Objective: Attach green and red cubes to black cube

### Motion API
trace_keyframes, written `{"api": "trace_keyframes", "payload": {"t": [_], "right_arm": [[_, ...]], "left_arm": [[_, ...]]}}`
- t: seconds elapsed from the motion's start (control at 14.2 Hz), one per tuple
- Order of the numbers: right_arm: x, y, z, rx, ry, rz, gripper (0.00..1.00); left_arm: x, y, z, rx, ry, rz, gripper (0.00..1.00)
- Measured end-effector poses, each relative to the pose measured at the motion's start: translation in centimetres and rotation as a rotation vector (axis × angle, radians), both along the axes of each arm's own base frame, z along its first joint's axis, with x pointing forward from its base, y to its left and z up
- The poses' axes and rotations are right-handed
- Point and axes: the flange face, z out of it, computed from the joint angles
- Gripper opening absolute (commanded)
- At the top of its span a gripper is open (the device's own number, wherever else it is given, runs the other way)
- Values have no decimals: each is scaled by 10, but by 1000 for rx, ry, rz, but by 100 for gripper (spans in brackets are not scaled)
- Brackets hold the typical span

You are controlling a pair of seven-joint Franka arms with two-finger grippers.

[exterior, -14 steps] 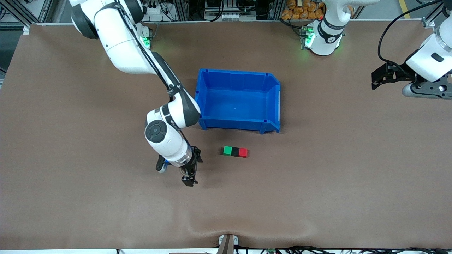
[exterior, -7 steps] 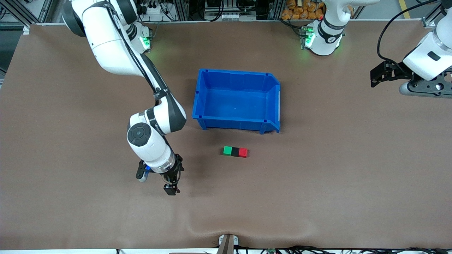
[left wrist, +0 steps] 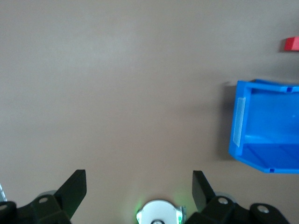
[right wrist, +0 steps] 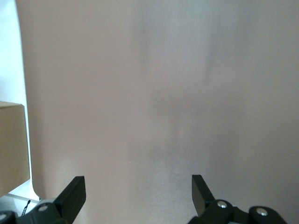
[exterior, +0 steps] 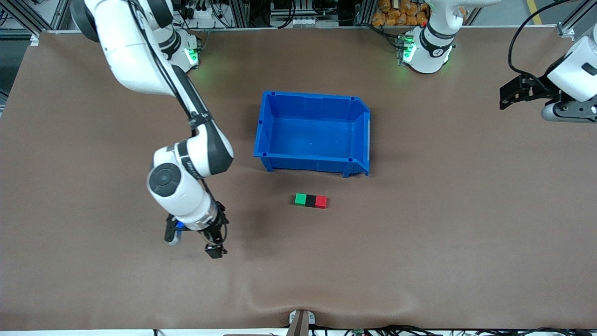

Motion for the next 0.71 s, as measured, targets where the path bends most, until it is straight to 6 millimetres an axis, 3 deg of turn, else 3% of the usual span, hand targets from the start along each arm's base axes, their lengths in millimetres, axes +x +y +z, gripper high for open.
{"api": "trace_keyframes", "payload": {"t": [0.21,0.35,0.71], "right_arm": [[-1,-42,47,-28,49,82,100],[-4,-70,73,-28,90,139,100],[-17,-133,116,-18,175,280,100]], "left_arm": [[0,24,-1,-14,16,-3,100],[-1,26,4,-17,12,-10,100],[-22,45,25,-16,39,24,100]]}}
